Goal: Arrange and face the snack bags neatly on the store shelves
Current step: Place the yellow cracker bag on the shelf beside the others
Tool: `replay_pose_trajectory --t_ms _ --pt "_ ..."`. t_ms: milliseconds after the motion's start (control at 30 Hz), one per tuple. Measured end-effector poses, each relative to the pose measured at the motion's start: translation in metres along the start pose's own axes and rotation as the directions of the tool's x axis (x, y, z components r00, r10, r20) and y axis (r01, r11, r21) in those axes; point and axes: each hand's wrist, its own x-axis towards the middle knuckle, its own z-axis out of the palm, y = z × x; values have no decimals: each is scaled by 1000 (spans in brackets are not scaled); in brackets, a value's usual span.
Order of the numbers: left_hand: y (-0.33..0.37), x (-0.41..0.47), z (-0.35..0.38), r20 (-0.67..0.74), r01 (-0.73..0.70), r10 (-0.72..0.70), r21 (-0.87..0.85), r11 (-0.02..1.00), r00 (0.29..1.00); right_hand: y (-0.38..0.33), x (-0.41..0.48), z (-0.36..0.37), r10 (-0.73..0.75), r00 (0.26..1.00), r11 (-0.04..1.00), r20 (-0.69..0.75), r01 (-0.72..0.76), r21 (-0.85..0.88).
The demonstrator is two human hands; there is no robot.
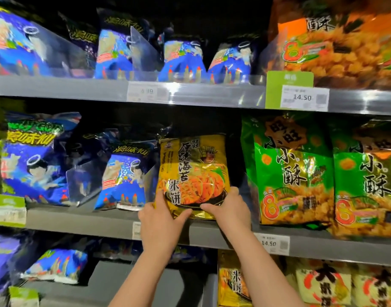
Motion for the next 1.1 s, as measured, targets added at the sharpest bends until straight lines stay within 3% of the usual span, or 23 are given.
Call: replay_pose_trajectory --t_ms 300,500,733,933,1100 --pt "0 -7 -8 -77 -42 24 -245 969 997 -2 -26 -4 -146 954 912 -261 232 338" --pt "17 -40 -31 -89 -42 7 -396 917 996 16 -56 -17 -156 937 881 -314 276 384" --pt "26 -101 -42 -52 -2 -20 -389 921 998 54 -101 -39 -163 961 870 -223 247 428" --pt "11 -176 -38 -87 101 -128 -262 960 988 122 -161 -35 -64 995 908 -78 91 409" --pt "-14 -260 -13 38 179 -176 -110 978 984 199 -225 -12 47 996 921 71 -71 384"
